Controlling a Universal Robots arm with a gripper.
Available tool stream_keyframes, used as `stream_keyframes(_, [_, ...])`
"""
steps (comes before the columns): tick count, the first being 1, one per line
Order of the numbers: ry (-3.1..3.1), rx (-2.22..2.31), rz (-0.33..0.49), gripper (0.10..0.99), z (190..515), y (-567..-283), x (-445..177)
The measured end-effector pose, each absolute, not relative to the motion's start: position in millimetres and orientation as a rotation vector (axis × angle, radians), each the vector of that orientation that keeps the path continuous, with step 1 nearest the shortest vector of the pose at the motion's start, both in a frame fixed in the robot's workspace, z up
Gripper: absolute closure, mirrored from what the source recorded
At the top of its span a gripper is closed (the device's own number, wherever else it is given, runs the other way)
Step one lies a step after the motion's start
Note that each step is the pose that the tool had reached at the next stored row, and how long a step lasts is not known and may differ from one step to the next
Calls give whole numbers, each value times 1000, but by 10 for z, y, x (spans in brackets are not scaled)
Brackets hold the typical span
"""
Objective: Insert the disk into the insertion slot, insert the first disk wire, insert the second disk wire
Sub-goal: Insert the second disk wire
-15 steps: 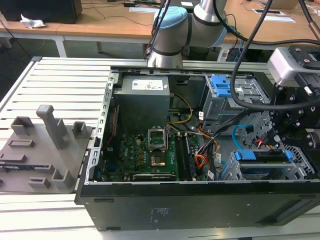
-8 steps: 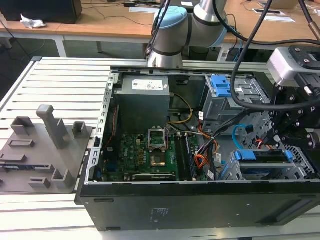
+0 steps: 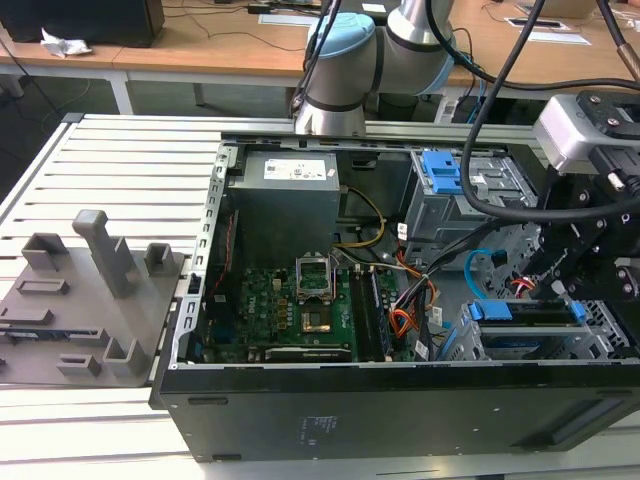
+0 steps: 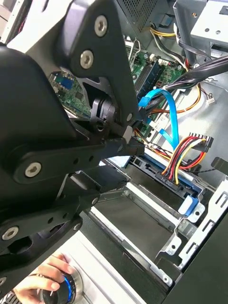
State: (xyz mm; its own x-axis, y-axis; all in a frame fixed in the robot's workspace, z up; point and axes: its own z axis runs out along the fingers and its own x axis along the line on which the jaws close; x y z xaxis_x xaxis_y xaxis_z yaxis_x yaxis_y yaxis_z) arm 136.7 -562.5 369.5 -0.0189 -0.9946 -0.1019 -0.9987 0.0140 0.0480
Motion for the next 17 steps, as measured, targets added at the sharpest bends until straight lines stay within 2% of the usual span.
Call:
stream_keyframes(1, [2208,-2173,164,725,3695,-5625,1367])
stream_keyframes(13, [2016,-2365,169,725,3700,-5625,1367])
stream_keyframes(17, [2016,-2365,169,725,3818,-5625,1367])
